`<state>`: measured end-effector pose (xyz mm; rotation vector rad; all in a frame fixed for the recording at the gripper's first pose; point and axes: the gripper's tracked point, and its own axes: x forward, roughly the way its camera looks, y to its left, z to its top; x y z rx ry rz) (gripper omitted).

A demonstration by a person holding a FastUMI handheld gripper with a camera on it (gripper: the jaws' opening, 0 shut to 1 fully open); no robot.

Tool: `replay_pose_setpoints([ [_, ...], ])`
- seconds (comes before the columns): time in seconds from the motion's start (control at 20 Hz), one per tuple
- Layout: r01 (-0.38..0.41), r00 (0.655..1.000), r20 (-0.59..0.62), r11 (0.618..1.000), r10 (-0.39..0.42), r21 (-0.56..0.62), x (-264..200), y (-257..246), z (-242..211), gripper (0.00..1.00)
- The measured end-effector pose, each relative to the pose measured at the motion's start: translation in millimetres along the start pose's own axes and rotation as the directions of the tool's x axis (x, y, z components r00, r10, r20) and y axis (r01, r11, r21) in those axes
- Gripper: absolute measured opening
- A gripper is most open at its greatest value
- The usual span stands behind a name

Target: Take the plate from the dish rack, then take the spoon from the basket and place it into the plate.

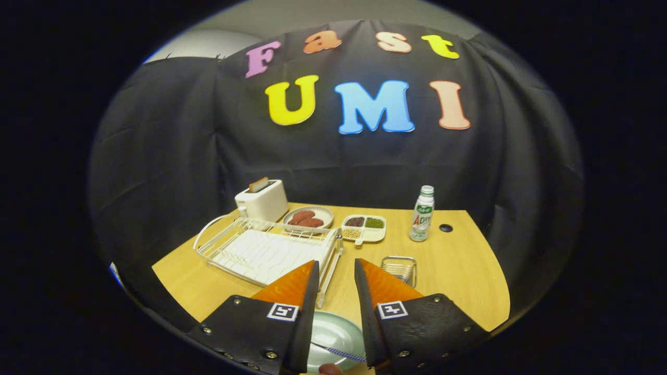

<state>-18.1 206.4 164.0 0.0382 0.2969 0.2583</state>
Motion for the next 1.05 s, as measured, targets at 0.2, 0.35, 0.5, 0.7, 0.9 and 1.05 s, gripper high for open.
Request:
replay_pose_setpoints([
  [0.2,0.087,0.988,0.128,0.996,-0.088,0.009,-19,-41,55,0.41],
  [0.35,0.096,0.969,0.228,0.995,-0.095,0.008,-34,-55,94,0.60],
  [0.5,0.113,0.929,0.349,0.992,-0.124,0.051,-38,-79,118,0.99],
  [0.7,0.113,0.920,0.370,0.992,-0.126,0.056,-35,-101,103,1.00],
  [0.9,0.165,0.905,0.387,0.984,-0.178,0.068,-15,-149,78,1.00],
  [1.05,0.181,0.911,0.361,0.980,-0.198,0.081,12,-185,24,1.00],
])
